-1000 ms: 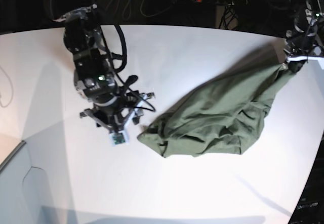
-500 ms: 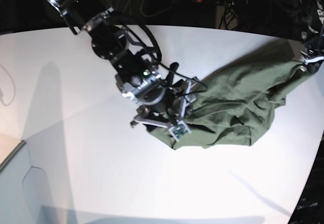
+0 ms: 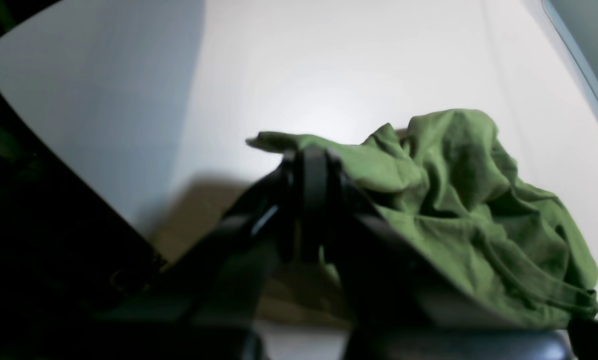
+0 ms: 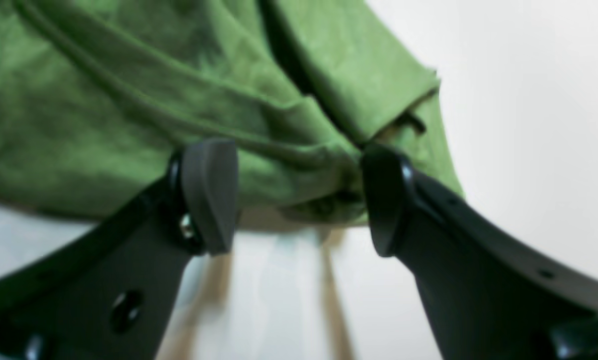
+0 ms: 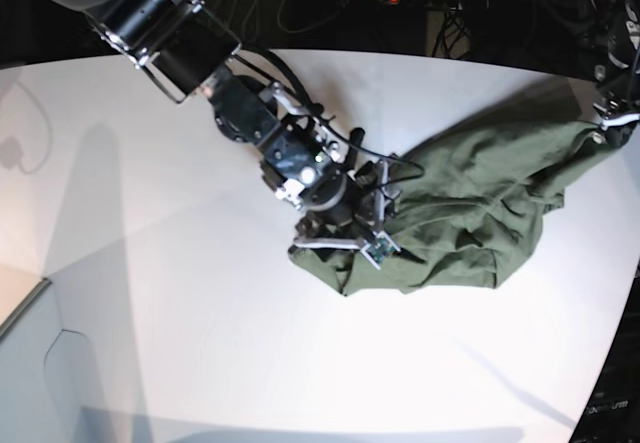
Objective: Layout the t-shirt on the table in an organized manner, then fold the t-shirt properly
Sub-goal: 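Reach the right gripper to the t-shirt's loose edge and grasp it, then lift the t-shirt with both grippers and shake it out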
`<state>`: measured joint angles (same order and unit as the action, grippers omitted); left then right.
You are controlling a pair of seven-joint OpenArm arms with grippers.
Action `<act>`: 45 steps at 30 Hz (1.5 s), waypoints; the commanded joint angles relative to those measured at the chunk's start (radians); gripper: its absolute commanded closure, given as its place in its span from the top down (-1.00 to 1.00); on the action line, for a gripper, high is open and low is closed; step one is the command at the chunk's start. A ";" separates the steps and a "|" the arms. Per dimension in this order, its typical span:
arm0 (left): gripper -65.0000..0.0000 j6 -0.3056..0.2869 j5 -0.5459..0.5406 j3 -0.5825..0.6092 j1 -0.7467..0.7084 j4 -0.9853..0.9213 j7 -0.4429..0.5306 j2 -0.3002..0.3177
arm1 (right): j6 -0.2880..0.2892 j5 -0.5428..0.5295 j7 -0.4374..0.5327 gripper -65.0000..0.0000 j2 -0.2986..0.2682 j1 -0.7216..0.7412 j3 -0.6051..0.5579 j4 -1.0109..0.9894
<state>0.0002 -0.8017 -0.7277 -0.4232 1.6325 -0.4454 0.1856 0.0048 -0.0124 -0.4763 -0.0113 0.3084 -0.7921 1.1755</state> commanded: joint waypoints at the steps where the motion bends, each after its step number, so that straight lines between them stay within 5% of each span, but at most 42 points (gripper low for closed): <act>1: -1.00 -0.006 -0.008 -0.007 -0.001 0.016 0.023 0.016 | 0.001 0.004 0.035 0.21 0.010 0.030 0.004 0.008; 14: -1.00 -0.006 -0.006 -0.005 0.031 0.015 0.023 0.016 | 0.002 0.004 0.084 0.13 0.021 0.047 0.006 -0.102; 17: -1.00 -0.006 0.000 -0.005 0.050 0.015 0.023 0.016 | 0.002 0.004 0.084 -0.14 0.023 0.047 0.006 -0.108; 23: -1.00 -0.006 -0.003 -0.005 0.073 0.016 0.023 0.016 | 0.002 0.004 0.078 -1.00 0.023 0.047 0.007 -0.096; 33: -1.00 0.002 -0.003 -0.005 0.263 0.116 0.023 0.055 | 0.001 0.004 0.077 -1.00 -0.083 -0.058 0.092 0.297; 45: -1.00 -0.002 0.092 0.164 0.788 -0.031 -0.068 0.110 | 0.001 0.001 0.084 -1.00 -0.019 -0.173 0.531 0.689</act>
<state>-0.0006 -0.7078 -0.5583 0.3359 1.5841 -0.5568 0.2729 0.0109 -0.0177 -0.4198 -0.0326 0.1200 -0.2646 1.8477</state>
